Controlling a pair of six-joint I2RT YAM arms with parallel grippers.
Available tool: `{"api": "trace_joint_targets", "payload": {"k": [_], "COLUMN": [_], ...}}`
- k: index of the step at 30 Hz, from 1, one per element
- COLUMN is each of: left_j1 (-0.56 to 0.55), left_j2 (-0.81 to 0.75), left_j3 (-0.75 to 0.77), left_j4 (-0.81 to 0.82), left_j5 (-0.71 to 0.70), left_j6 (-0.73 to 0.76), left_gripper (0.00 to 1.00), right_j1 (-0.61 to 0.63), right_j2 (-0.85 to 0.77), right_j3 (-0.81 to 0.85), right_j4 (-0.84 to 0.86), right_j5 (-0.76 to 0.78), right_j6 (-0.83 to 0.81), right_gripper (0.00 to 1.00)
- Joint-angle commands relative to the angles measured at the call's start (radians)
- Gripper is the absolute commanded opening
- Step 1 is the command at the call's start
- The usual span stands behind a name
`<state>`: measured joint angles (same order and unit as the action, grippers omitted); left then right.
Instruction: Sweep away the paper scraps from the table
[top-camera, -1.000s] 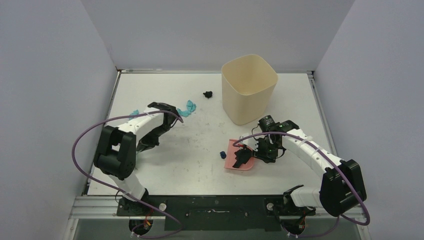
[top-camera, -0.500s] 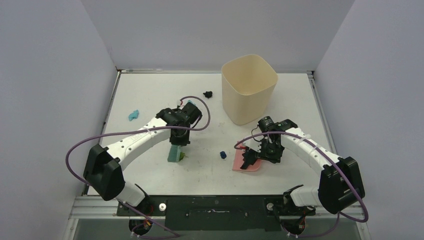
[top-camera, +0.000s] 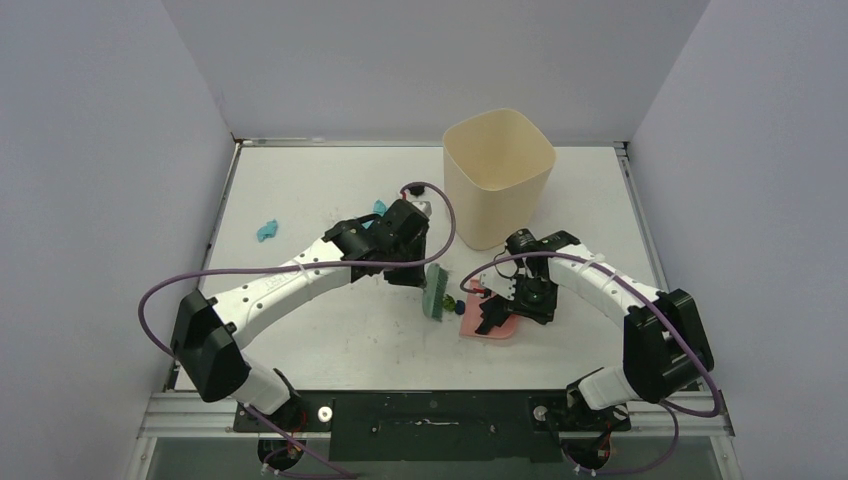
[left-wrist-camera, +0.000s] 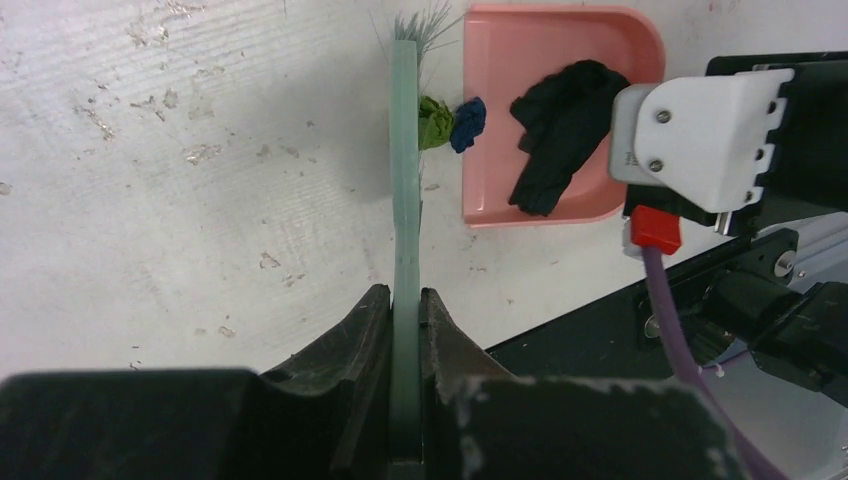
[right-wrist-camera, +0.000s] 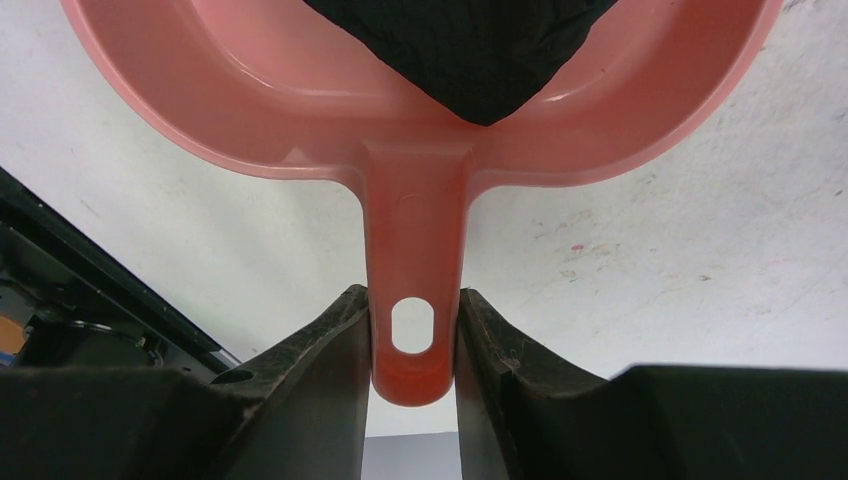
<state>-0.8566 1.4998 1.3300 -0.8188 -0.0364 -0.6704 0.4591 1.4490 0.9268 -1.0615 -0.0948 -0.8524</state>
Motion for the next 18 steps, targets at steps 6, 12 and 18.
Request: {"api": "trace_joint_targets", "payload": {"k": [6,12,18], "left_j1": [0.001,0.021,0.014], "left_j2": [-0.159,-0.040,0.151], "left_j3": [0.026,0.089,0.152], "left_j4": [0.014,-0.144,-0.122], "left_j5": [-0.162,-0.290,-0.176], "left_j6": [-0.004,0.005,0.037], "left_gripper": [0.00,0.00,0.00], "right_j1": [0.050,0.059,0.068], "right_j2": [0.026,0.030,0.052], "right_j3": [0.021,0.026,0.039], "right_j4": [0.028,0.020,0.017], "right_j5": [0.015,0.029,0.007], "right_j6": [0.057,0.067,0.099], "right_gripper": [0.05,0.05,0.05]}}
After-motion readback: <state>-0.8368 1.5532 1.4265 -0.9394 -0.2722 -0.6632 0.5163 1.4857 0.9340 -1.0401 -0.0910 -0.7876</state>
